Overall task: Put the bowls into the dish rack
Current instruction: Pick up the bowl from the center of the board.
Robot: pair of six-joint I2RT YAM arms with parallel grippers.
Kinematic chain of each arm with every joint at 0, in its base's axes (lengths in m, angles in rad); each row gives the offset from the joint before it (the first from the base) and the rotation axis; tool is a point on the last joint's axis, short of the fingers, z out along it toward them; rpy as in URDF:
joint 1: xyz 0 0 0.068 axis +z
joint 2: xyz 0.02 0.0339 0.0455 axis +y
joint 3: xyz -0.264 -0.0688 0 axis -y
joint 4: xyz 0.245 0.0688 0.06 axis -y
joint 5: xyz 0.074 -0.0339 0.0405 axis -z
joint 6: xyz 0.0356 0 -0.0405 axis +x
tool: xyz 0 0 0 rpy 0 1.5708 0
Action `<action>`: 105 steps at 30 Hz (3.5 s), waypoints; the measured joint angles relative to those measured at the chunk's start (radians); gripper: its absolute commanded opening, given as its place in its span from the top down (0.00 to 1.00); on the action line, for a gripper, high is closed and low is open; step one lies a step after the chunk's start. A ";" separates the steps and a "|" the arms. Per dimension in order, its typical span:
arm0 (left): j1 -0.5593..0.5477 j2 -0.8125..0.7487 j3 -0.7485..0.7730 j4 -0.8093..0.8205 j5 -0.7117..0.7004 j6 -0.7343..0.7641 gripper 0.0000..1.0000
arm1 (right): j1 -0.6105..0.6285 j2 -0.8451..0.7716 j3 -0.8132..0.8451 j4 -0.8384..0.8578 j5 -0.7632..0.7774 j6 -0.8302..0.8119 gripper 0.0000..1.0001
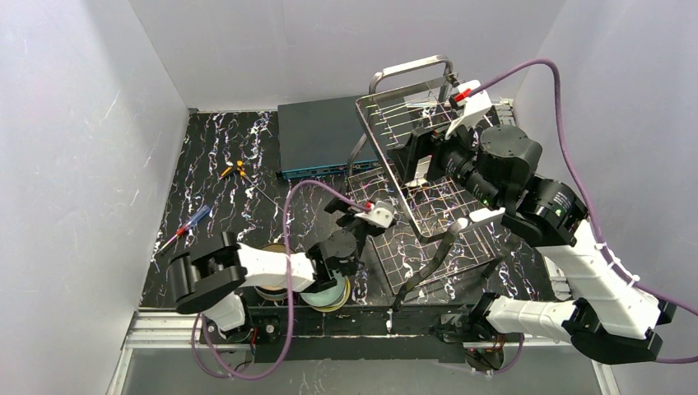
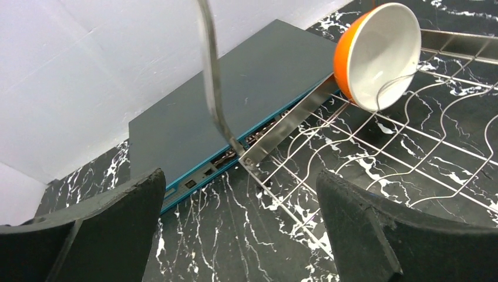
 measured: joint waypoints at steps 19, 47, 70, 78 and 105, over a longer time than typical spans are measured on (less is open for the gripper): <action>0.021 -0.622 0.080 -1.069 0.126 -0.621 0.02 | 0.000 0.028 -0.002 0.038 -0.047 0.008 0.01; 0.673 -0.454 0.420 -1.992 1.014 -0.893 0.02 | 0.000 0.057 -0.034 0.077 -0.094 0.019 0.01; 0.881 -0.564 0.393 -2.296 1.039 -0.813 0.16 | 0.000 0.075 -0.067 0.103 -0.129 0.026 0.01; 0.883 -0.513 0.407 -2.310 0.974 -0.810 0.27 | 0.000 0.075 -0.068 0.102 -0.129 0.027 0.01; 0.883 -0.298 0.428 -2.310 0.962 -0.800 0.57 | 0.000 0.067 -0.079 0.103 -0.126 0.026 0.01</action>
